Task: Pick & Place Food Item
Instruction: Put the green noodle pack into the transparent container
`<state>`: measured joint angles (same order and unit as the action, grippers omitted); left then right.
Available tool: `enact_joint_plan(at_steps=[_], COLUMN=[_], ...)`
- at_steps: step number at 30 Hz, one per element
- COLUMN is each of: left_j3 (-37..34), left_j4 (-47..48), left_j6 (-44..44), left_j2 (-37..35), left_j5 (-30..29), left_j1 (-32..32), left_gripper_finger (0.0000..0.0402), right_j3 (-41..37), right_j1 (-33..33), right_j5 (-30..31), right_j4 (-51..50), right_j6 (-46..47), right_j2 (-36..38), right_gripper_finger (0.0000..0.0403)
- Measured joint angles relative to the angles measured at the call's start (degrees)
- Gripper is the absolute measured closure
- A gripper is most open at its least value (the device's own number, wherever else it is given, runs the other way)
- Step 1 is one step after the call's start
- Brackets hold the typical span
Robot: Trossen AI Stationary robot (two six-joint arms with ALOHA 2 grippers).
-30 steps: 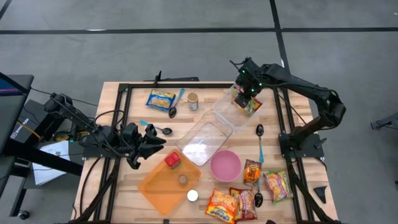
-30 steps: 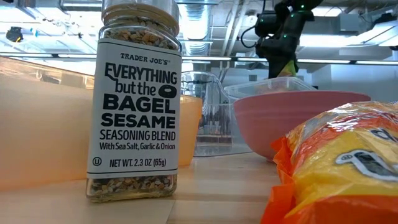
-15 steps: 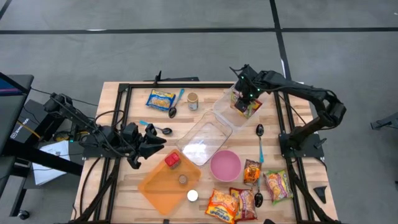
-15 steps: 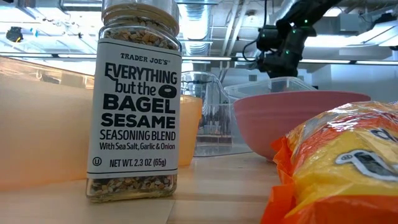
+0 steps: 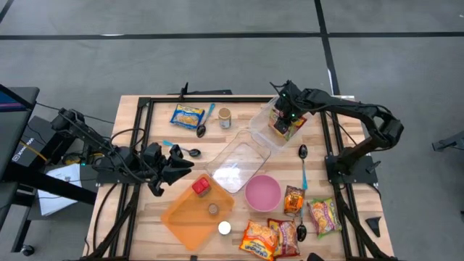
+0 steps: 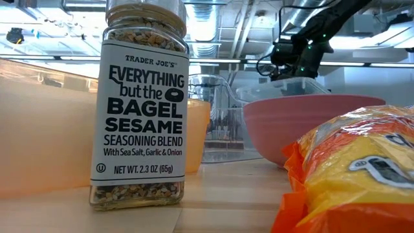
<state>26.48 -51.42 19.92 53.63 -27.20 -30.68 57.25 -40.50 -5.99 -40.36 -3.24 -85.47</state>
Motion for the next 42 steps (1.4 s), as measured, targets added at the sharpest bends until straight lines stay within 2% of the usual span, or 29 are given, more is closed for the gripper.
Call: enact_joint_plan(at_steps=[15, 30, 33, 39, 42], left_j3=[0.00, 0.00, 0.00, 0.00, 0.00], left_j4=[-0.02, 0.00, 0.00, 0.00, 0.00], left_j6=[0.48, 0.48, 0.48, 0.48, 0.48], left_j2=[0.00, 0.00, 0.00, 0.00, 0.00], left_j5=[0.00, 0.02, 0.02, 0.04, 0.04], left_j1=[0.00, 0.00, 0.00, -0.02, -0.15], left_gripper_finger=[0.0289, 0.0289, 0.0289, 0.0289, 0.0289], right_j3=[-0.57, 0.73, 0.73, 0.77, 0.77], right_j1=[-0.41, -0.34, -0.34, -0.34, -0.36], right_j5=[0.14, 3.23, 3.25, 3.25, 5.41], right_j4=[-0.19, -2.49, -2.47, -2.79, -3.41], right_j6=[-1.89, -3.39, -3.37, -3.22, -3.14], right_j2=[0.46, 2.73, 3.44, 3.48, 3.48], right_gripper_finger=[0.0250, 0.0247, 0.0230, 0.0172, 0.0152])
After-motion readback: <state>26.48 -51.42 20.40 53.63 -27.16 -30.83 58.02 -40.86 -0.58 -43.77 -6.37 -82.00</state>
